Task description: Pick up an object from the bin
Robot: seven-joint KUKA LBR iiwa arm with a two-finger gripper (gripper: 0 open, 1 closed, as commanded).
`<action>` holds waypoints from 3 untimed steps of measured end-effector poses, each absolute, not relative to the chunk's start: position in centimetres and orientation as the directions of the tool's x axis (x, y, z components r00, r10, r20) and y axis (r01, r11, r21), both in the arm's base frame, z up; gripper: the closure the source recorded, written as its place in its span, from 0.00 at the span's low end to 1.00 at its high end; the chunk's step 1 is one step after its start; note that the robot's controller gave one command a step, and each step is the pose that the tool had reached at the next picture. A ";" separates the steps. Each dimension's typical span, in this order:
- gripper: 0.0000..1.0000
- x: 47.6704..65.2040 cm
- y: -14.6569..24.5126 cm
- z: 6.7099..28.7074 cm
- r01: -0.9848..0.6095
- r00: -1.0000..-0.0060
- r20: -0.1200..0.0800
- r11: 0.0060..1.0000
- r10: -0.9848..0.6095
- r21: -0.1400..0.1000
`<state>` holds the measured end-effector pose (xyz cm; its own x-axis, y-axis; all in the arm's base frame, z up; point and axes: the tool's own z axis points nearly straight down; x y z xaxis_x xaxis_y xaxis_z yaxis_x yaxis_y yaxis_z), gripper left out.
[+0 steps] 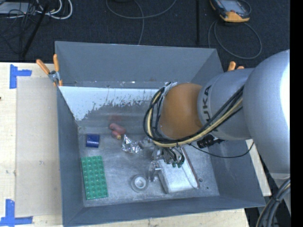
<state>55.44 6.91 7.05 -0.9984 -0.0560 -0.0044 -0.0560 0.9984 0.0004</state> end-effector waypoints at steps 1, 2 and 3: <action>0.00 58.7 10.6 7.6 -0.128 -0.992 -0.007 0.992 -0.128 0.001; 1.00 58.8 10.6 7.8 -0.126 -0.992 -0.011 0.992 -0.126 0.001; 1.00 58.2 10.2 21.1 -0.122 -0.993 -0.009 0.993 -0.121 0.000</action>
Offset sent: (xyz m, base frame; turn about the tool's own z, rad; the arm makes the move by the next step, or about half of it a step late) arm 0.0295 0.0359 0.0033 -0.0723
